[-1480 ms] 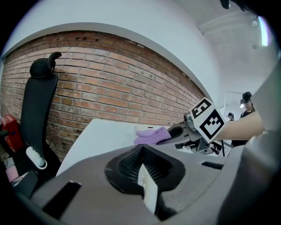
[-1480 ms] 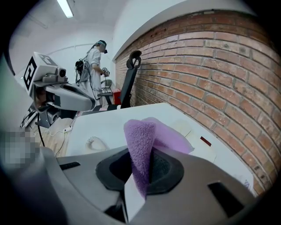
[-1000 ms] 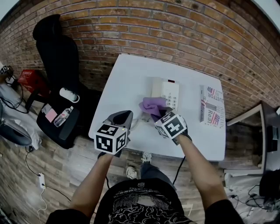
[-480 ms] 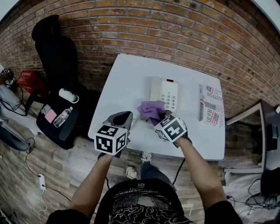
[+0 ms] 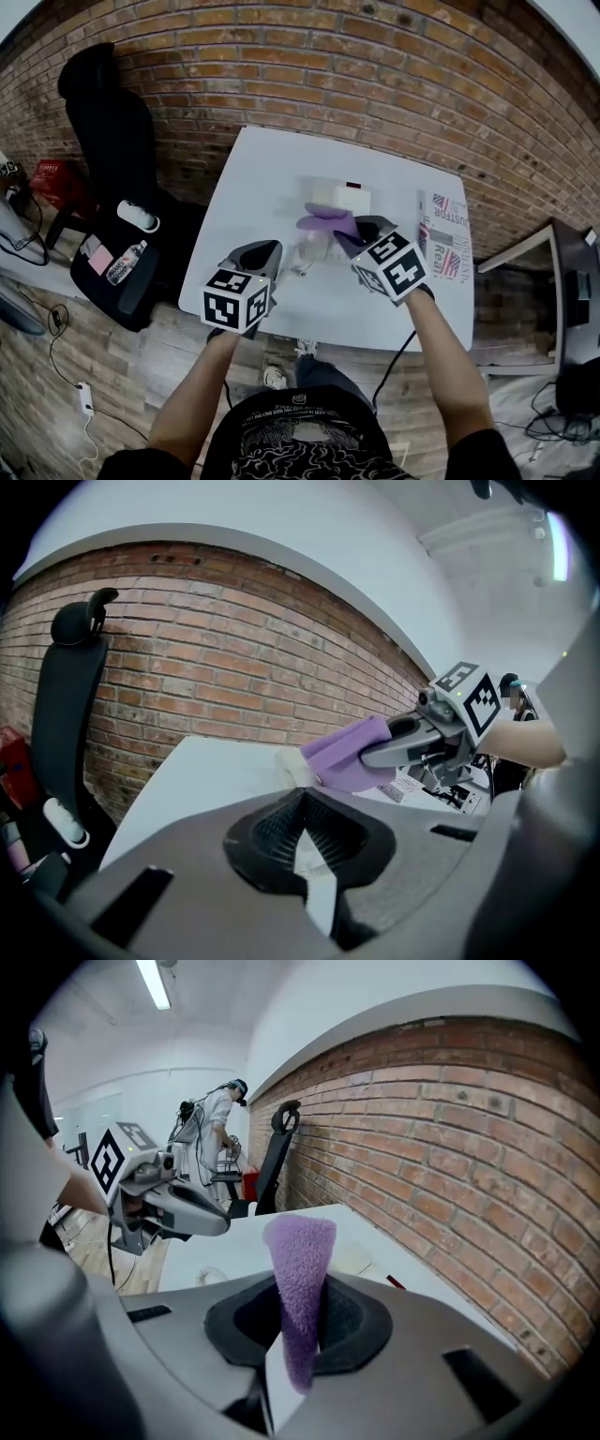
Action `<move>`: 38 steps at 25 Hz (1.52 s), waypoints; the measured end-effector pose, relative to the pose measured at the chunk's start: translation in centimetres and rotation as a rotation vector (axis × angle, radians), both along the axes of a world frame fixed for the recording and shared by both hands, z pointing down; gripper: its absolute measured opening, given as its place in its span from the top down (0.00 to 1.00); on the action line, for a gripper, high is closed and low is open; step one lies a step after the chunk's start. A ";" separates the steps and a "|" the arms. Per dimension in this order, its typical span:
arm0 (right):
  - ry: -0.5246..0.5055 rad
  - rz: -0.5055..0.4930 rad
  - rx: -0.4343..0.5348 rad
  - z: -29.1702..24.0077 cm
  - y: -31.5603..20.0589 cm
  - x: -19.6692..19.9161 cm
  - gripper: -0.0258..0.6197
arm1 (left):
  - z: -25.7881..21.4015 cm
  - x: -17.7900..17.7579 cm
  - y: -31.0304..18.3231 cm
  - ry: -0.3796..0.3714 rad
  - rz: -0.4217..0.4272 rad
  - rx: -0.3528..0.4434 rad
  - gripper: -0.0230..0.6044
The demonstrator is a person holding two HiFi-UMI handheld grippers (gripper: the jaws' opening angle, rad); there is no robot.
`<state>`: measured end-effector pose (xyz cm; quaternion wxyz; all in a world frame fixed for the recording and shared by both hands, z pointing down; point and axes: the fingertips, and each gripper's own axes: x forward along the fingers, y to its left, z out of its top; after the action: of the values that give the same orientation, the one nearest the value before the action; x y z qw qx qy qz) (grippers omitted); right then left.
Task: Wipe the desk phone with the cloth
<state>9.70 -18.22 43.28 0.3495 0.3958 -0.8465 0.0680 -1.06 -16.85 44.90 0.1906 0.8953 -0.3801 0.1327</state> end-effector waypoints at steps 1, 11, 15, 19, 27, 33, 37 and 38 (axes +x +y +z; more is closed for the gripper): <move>-0.002 0.002 0.010 -0.6 -0.6 0.4 0.88 | -0.1 0.3 -0.4 0.000 0.001 0.001 0.95; -0.004 -0.037 0.083 -5.2 -7.8 3.0 0.88 | -0.3 2.2 -4.6 -0.008 -0.022 0.001 0.95; -0.017 -0.059 0.081 -5.4 -11.5 3.4 0.88 | 0.0 2.4 -6.3 -0.019 -0.050 -0.009 0.95; -0.015 -0.103 0.055 -4.0 -14.7 3.7 0.88 | 0.8 2.6 -7.5 -0.042 -0.070 -0.022 0.95; -0.060 -0.169 -0.056 0.8 -19.7 2.6 0.88 | 2.1 2.5 -10.2 -0.047 -0.130 -0.068 0.95; -0.134 -0.291 -0.166 3.8 -20.8 -0.2 0.88 | 2.5 2.5 -11.2 -0.057 -0.154 -0.077 0.95; -0.163 -0.343 -0.238 5.3 -21.0 -1.1 0.88 | 2.9 2.5 -11.3 -0.065 -0.162 -0.086 0.95; -0.170 -0.349 -0.253 5.6 -21.0 -1.2 0.88 | 3.0 2.5 -11.3 -0.069 -0.165 -0.087 0.95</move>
<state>8.54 -39.19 48.87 0.3305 0.1892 -0.9132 0.1454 1.45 -28.11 47.91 0.2262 0.8469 -0.4526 0.1635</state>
